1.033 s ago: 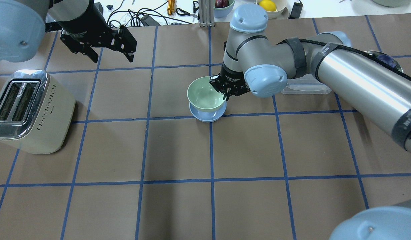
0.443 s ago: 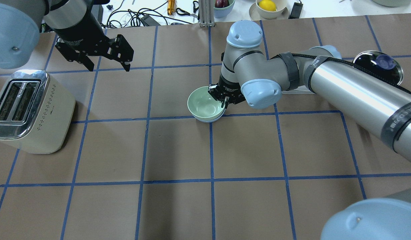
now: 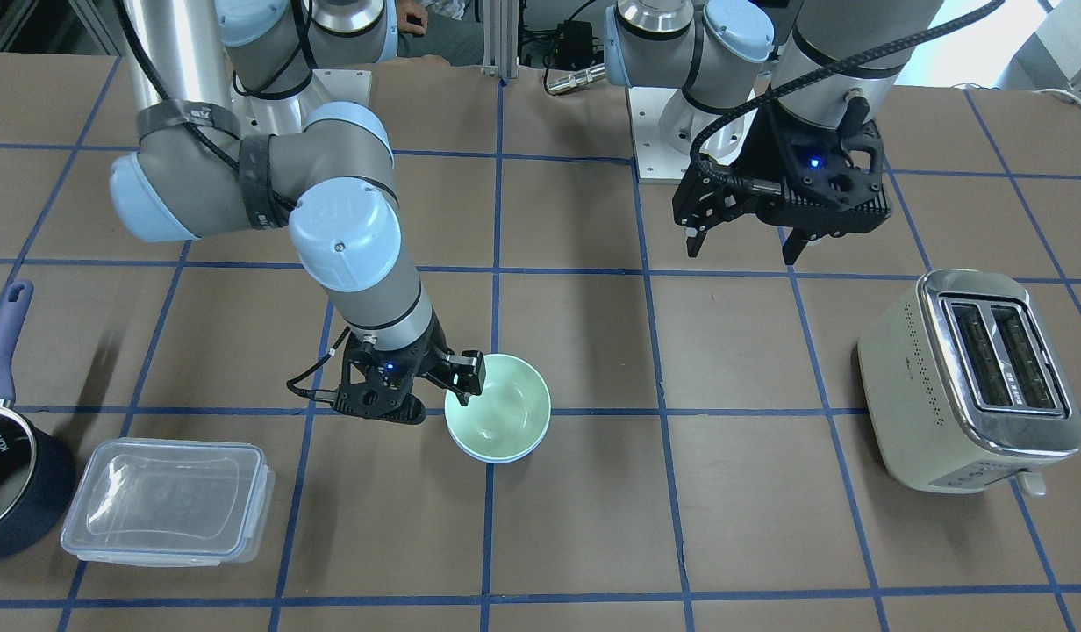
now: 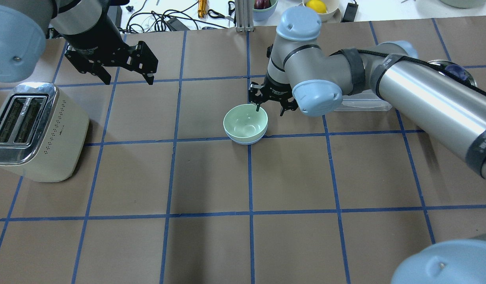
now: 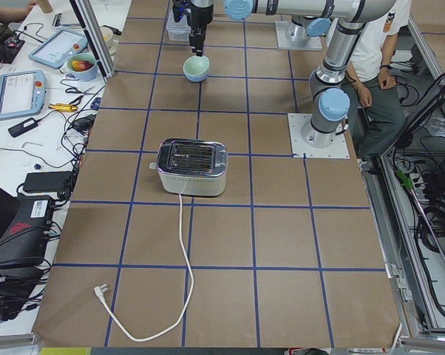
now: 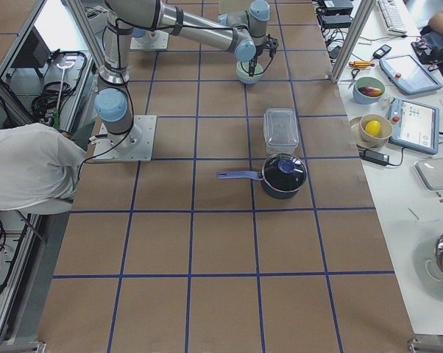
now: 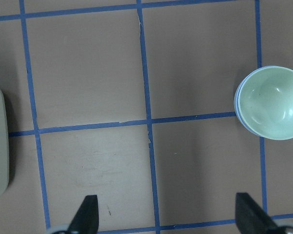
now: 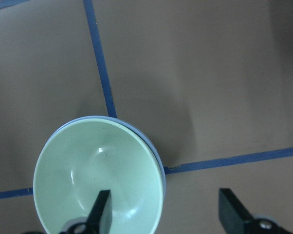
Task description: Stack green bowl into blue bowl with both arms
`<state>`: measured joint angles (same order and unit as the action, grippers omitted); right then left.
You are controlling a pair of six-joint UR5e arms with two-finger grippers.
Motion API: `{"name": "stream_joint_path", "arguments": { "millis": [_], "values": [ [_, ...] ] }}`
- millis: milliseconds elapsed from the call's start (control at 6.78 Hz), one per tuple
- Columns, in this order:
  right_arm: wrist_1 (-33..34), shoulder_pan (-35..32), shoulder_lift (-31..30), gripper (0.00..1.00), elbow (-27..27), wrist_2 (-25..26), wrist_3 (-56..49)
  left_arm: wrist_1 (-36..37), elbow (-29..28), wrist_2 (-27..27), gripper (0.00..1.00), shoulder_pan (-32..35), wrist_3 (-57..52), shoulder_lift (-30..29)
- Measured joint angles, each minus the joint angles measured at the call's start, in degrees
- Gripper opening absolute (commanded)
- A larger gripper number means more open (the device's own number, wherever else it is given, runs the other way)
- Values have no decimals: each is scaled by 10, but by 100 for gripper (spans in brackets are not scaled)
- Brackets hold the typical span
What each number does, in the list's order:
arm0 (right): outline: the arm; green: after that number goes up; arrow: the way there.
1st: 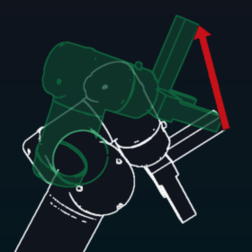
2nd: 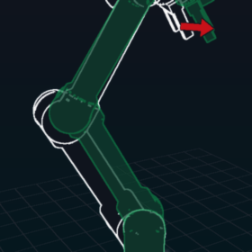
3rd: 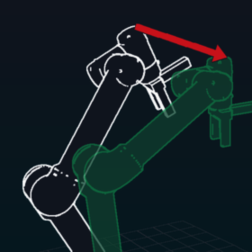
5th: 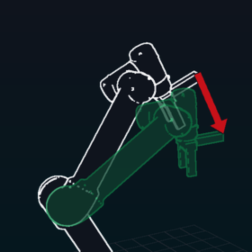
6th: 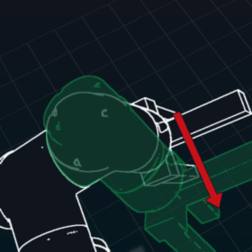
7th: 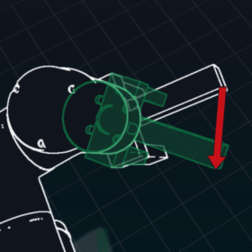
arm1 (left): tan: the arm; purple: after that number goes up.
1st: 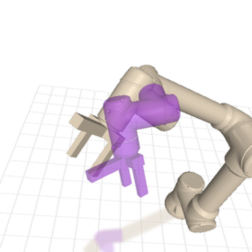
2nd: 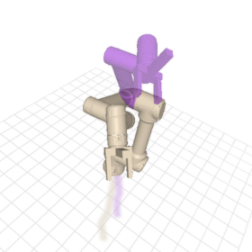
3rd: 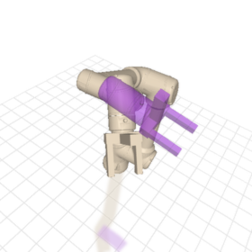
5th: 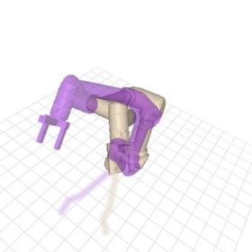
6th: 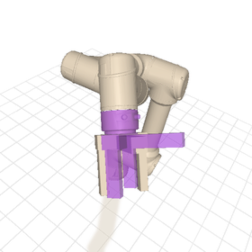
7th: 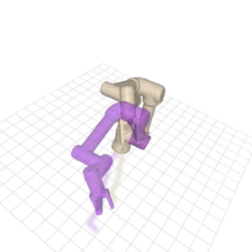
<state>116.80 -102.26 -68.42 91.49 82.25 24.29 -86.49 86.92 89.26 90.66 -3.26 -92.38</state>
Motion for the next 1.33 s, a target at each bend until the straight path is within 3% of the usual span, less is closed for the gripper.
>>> {"name": "stream_joint_path", "arguments": {
  "millis": [295,590,1033,1328],
  "values": [
    [-131,15,-57,100,-62,-2,-17,1,1,-1,100,1,3,0],
    [-221,25,-119,100,-88,4,-62,1,1,-1,100,1,4,0],
    [-307,102,-182,100,-87,26,-197,1,1,-1,100,2,5,0],
    [-314,124,-198,100,-86,38,-234,1,1,-2,100,2,7,0]
  ]
}}
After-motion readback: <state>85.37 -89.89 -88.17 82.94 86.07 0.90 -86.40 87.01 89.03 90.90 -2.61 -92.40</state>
